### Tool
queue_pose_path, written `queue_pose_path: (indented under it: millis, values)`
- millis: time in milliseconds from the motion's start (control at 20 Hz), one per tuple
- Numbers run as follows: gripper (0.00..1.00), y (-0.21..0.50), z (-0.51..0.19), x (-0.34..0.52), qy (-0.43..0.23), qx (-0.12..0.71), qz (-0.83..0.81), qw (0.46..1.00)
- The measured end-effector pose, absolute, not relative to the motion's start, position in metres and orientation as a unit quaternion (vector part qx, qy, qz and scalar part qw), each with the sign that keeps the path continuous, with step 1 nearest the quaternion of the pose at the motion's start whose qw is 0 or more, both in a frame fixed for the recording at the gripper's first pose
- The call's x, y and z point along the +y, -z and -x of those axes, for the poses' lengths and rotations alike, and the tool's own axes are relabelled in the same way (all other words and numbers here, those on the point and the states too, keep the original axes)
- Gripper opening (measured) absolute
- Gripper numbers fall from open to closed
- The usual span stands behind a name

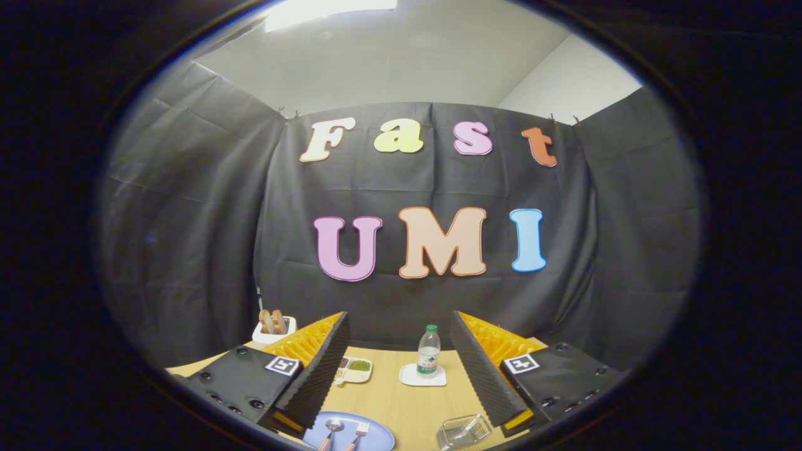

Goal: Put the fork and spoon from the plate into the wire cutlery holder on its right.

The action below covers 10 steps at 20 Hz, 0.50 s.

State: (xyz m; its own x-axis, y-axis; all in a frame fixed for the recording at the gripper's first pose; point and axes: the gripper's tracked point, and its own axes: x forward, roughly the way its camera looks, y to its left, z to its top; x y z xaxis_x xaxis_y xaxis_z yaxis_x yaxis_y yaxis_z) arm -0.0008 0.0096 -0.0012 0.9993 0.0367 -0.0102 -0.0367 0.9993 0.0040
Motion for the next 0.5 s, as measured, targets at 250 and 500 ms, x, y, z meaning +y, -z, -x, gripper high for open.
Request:
queue_pose_path:
  millis: [250, 500]
  values:
    - [1.00, 0.002, 0.000, 0.016, -0.028, 0.009, -0.006, 1.000]
    - [1.00, 0.019, -0.001, 0.029, -0.046, 0.031, -0.005, 0.998]
